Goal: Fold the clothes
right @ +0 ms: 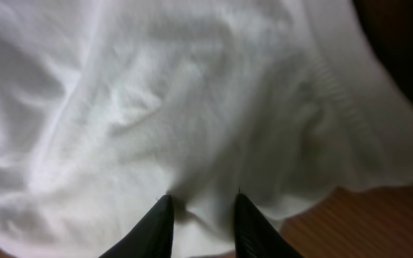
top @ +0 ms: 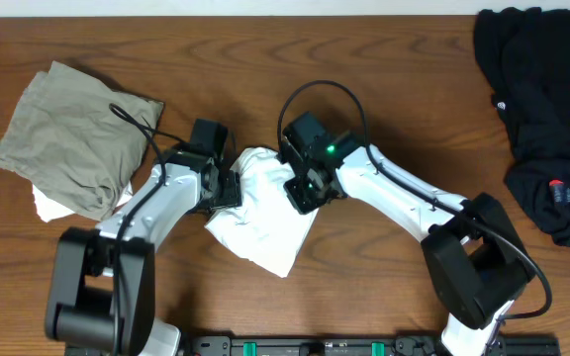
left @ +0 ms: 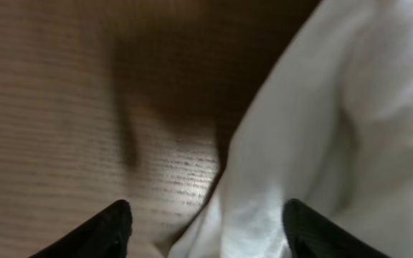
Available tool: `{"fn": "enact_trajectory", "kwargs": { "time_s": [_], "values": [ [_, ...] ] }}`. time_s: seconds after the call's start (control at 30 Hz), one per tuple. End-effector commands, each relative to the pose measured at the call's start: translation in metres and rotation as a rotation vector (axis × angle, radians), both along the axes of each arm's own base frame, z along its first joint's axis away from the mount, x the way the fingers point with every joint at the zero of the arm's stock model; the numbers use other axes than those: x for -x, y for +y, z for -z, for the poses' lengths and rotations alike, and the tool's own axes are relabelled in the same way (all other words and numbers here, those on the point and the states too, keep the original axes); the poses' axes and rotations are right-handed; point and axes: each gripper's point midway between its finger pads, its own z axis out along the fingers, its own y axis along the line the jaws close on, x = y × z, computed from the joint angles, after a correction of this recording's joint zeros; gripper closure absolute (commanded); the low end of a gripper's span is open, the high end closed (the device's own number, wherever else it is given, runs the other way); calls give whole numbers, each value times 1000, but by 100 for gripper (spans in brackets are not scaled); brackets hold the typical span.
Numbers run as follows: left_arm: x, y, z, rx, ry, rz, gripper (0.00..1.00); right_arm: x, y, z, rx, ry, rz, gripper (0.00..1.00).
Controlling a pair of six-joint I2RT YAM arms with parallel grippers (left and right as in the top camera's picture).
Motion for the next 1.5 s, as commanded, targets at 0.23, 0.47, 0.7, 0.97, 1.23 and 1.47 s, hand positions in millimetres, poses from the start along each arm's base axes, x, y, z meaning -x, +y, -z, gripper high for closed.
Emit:
{"fn": "enact_trajectory", "kwargs": {
  "time_s": [0.23,0.47,0.7,0.97,1.23,1.47],
  "values": [
    [13,-34,11,233,92,131,26,18,-6,43,10,52,21,67],
    [49,-44,7,315,245,115,40,4,-14,56,28,35,49,66],
    [73,-39,5,301,348,97,59,-37,-31,51,-15,-37,144,66],
    [65,-54,-12,392,285,127,62,-46,-41,50,-28,-35,177,66],
    [49,-57,-43,410,129,162,7,-44,-39,50,-30,-32,173,66],
    [47,-53,-42,382,122,159,3,-43,-40,50,-26,-26,173,65]
  ]
}}
